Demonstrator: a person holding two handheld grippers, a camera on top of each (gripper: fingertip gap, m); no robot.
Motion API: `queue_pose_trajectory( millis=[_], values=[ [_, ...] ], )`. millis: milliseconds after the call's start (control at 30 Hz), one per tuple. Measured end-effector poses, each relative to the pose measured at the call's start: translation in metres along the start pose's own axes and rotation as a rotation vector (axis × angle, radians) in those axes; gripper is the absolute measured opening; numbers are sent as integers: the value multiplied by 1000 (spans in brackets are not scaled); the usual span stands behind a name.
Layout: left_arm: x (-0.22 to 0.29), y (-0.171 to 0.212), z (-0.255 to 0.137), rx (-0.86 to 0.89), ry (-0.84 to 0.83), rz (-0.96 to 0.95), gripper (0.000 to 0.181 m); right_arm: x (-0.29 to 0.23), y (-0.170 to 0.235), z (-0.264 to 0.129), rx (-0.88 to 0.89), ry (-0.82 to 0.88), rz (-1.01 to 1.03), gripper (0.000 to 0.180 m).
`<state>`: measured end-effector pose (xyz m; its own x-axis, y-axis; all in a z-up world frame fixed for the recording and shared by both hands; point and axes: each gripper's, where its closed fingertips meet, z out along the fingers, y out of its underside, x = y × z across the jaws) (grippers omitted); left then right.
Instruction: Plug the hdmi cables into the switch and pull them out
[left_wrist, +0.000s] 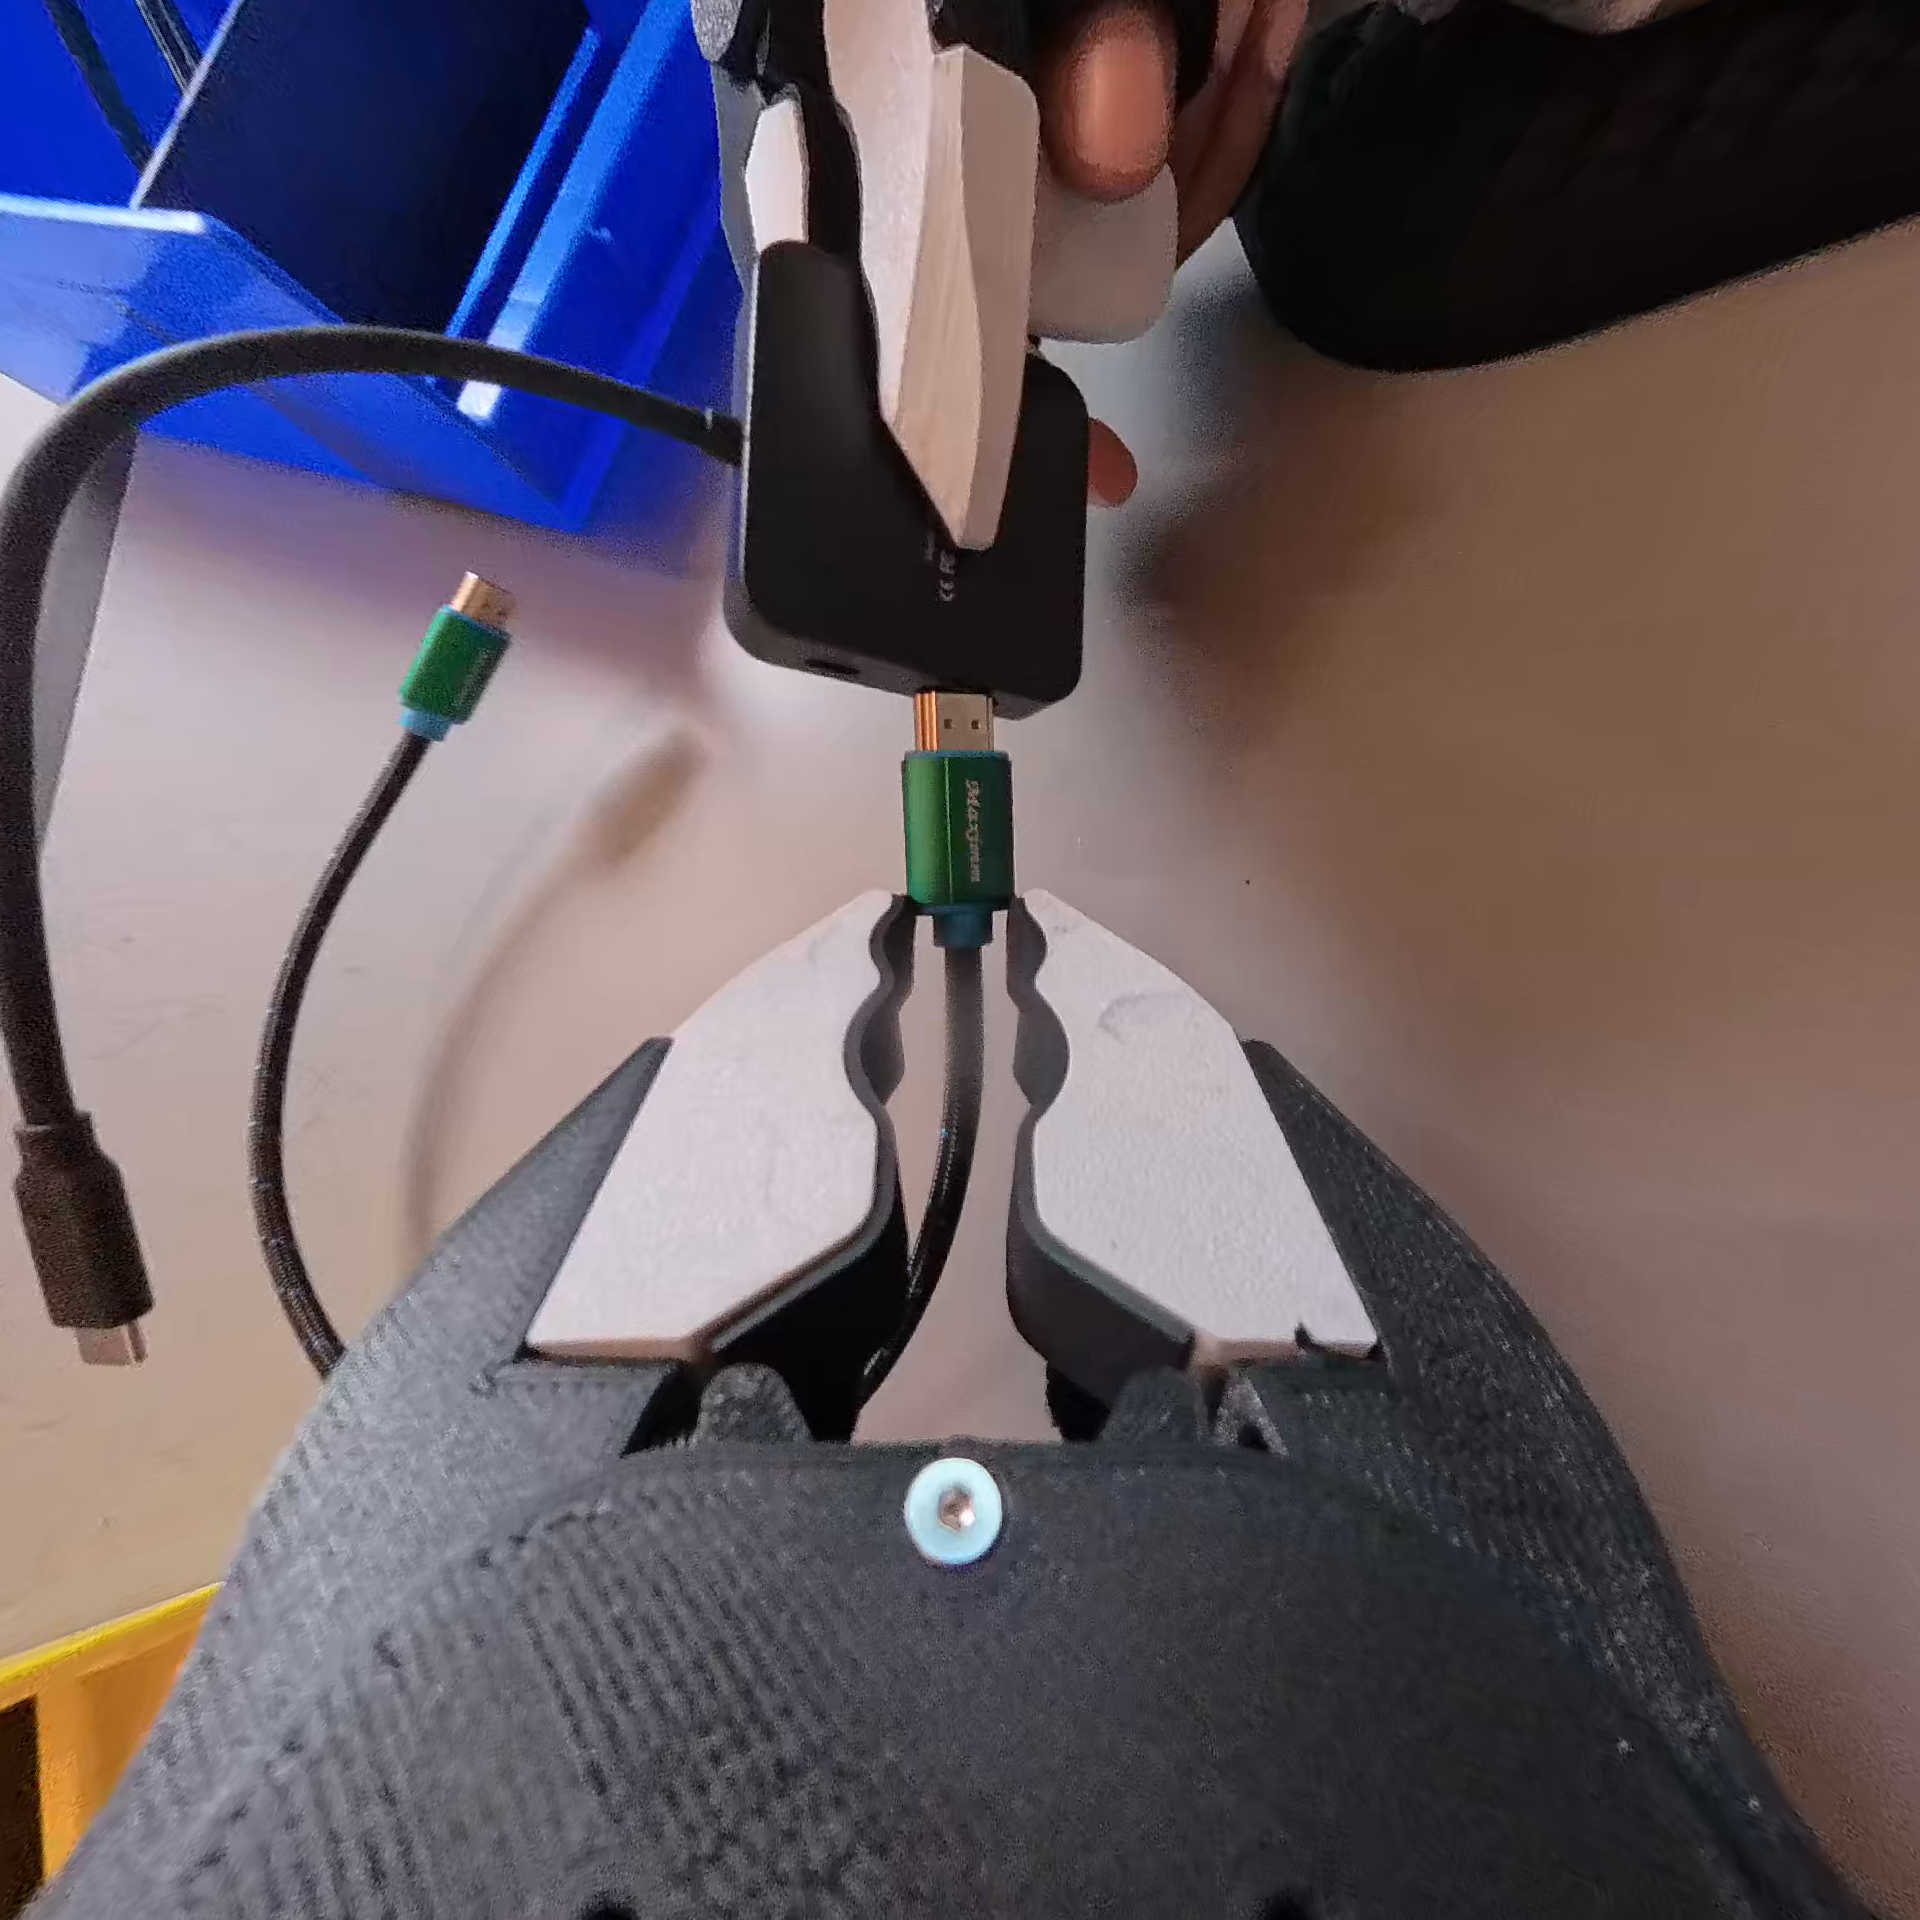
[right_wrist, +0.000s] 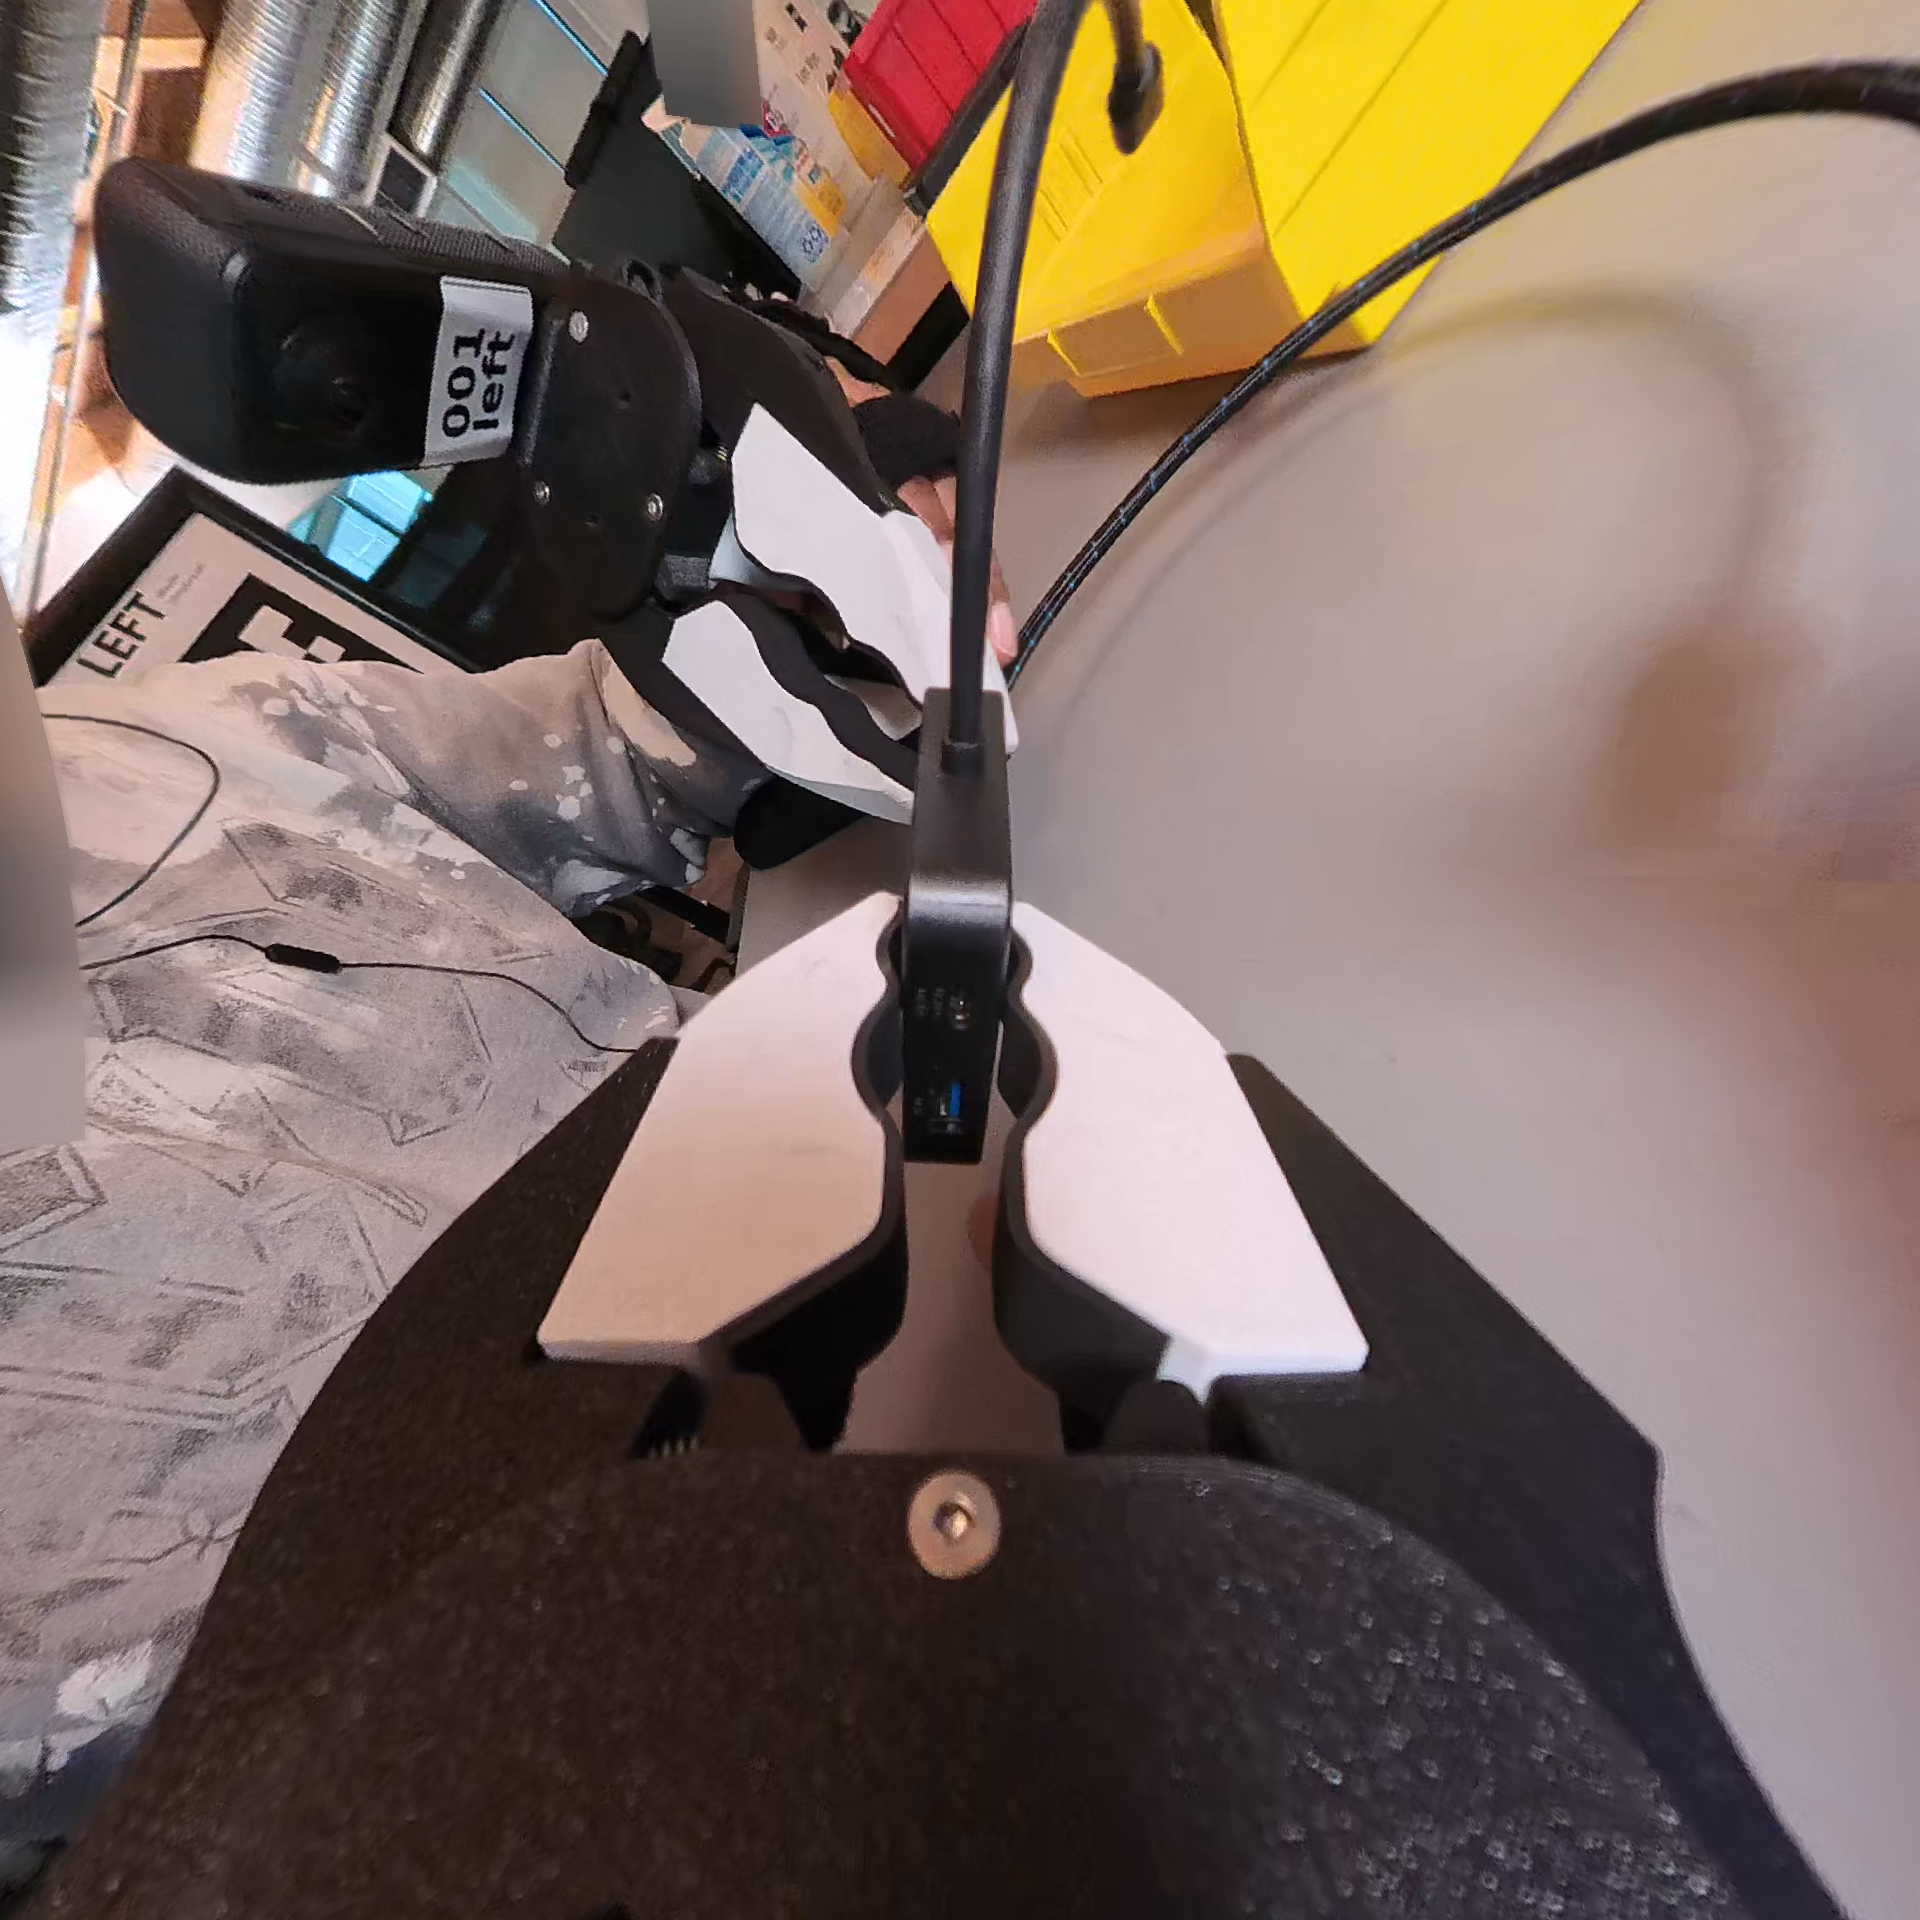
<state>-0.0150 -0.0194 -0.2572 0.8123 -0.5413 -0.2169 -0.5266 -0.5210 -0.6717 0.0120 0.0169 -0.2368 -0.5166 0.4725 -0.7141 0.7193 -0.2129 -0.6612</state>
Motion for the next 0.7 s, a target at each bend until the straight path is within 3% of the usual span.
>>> queue_pose_trajectory(
  millis=[367, 533, 700],
  values=[
    [12, 13, 10, -58, 65, -8, 17, 5, 10, 8, -55, 30, 6, 13],
    [10, 2, 2, 33, 107, -89, 17, 3, 2, 4, -3, 12, 23, 13],
    [7, -8, -5, 141, 131, -173, 16, -13, -13, 2, 116, -139, 92, 13]
  ],
)
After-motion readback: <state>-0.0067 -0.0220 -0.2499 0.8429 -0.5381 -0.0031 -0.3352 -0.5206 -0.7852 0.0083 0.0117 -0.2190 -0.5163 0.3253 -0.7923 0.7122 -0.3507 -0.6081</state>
